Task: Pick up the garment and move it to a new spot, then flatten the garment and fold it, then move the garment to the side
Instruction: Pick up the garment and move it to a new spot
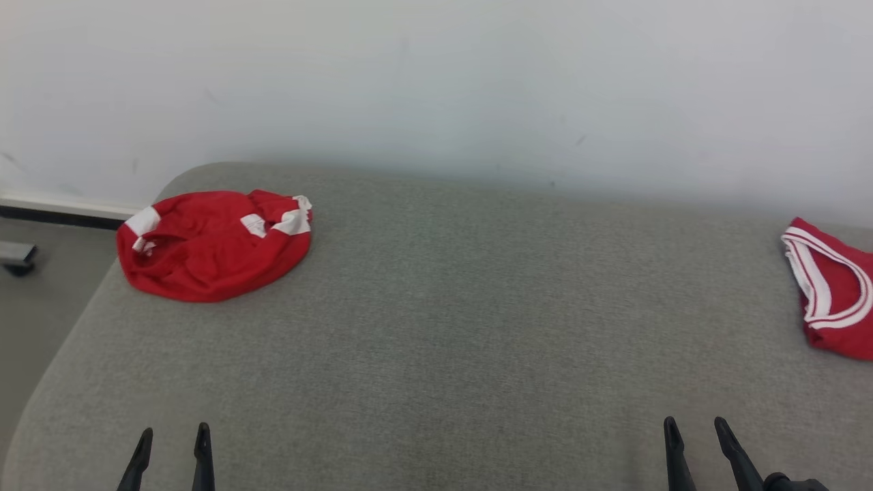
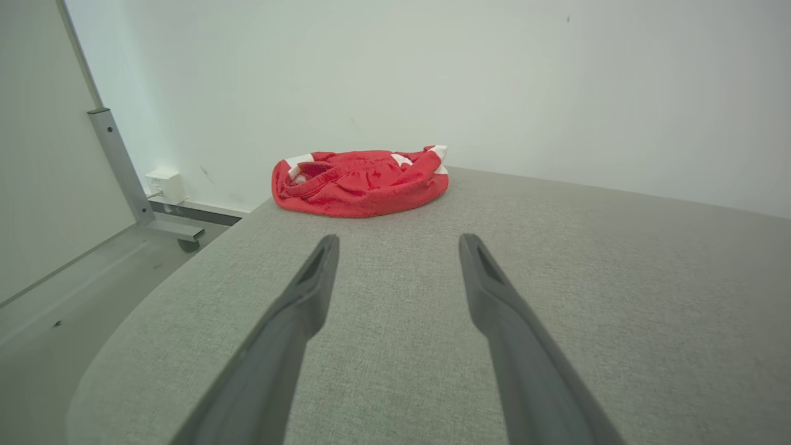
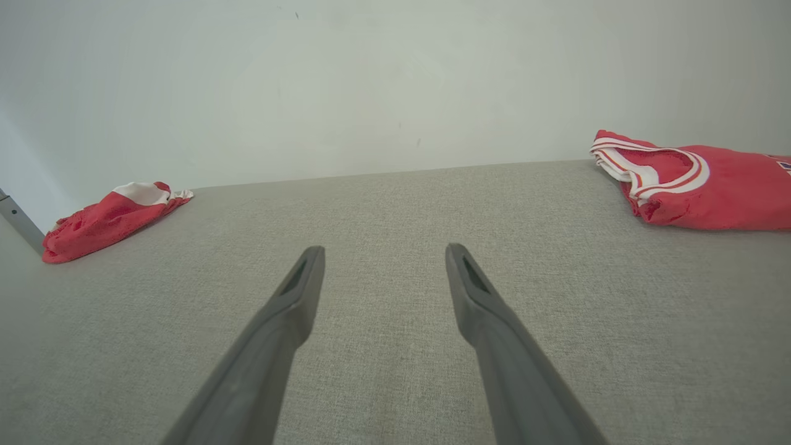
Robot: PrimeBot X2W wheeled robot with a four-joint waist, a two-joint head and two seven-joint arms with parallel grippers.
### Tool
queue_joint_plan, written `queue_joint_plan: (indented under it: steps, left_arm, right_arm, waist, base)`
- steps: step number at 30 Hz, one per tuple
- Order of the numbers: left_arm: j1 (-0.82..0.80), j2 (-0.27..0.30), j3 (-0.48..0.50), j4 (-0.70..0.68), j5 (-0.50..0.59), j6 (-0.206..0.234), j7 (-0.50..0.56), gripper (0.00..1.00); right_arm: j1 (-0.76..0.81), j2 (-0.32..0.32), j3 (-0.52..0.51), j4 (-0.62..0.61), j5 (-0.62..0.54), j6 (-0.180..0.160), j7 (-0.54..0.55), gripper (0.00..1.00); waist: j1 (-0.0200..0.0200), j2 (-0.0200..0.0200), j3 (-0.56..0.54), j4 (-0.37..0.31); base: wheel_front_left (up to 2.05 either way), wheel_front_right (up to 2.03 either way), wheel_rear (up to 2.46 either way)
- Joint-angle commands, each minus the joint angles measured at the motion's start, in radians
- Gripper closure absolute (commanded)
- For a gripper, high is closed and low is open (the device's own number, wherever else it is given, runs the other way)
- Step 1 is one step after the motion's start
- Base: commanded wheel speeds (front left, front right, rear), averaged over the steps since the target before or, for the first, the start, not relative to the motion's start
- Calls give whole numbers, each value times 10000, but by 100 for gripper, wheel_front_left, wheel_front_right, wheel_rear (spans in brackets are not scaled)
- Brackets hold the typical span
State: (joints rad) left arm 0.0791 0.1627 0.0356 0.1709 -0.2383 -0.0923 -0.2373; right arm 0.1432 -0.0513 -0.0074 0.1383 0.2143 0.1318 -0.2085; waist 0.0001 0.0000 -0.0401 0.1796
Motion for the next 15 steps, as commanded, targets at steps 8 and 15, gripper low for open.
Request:
queue_joint_plan:
  steps: [8, 15]
  left_arm:
    - [47, 80, 16, -204, -78, 200, 109, 0]
    - [6, 124, 63, -169, -165, 293, 67, 0]
  right_arm:
    - [-80, 12, 56, 118, 3, -26, -109, 0]
    - [-210, 10, 111, 172, -52, -26, -112, 0]
  waist:
    - [-1, 0, 214, 2126]
    - [-1, 0, 321, 2978]
  base:
    - [0, 0, 0]
    - [0, 0, 0]
